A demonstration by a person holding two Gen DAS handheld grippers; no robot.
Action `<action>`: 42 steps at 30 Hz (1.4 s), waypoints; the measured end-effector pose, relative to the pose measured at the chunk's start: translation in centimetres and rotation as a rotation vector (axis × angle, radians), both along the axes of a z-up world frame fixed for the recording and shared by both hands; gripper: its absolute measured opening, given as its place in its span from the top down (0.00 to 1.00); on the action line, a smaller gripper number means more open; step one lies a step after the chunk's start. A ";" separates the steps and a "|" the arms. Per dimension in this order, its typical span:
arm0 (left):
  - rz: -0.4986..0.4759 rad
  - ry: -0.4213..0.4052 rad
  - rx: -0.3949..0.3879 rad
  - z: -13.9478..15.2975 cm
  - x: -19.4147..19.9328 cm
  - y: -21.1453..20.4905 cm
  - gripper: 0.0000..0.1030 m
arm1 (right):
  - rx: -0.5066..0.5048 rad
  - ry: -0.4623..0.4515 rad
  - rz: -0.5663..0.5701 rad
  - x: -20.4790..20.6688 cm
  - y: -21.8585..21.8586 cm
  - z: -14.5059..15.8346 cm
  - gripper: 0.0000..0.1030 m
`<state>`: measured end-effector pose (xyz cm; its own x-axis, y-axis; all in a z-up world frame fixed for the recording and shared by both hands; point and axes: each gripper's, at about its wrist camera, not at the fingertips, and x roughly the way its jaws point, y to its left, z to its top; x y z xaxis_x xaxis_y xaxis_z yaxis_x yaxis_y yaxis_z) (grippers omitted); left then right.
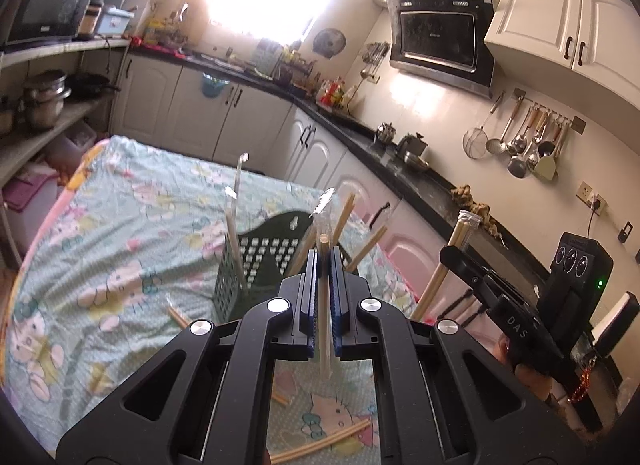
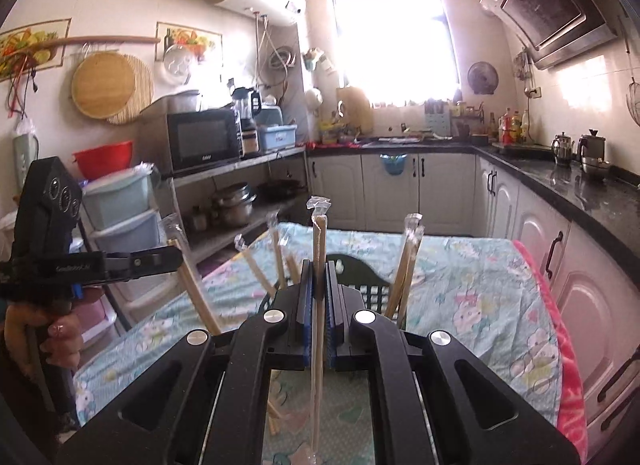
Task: Organize utensils
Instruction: 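Lift the left tool's chopstick above the caddy while the right tool carries its chopstick there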
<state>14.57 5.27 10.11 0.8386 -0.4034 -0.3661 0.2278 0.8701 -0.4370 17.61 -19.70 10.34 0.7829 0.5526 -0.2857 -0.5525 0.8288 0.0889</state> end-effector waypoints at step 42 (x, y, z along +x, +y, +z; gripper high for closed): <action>0.191 -0.209 0.189 7.7 5.4 0.4 0.97 | 0.125 -0.263 -0.039 7.3 3.7 6.9 0.94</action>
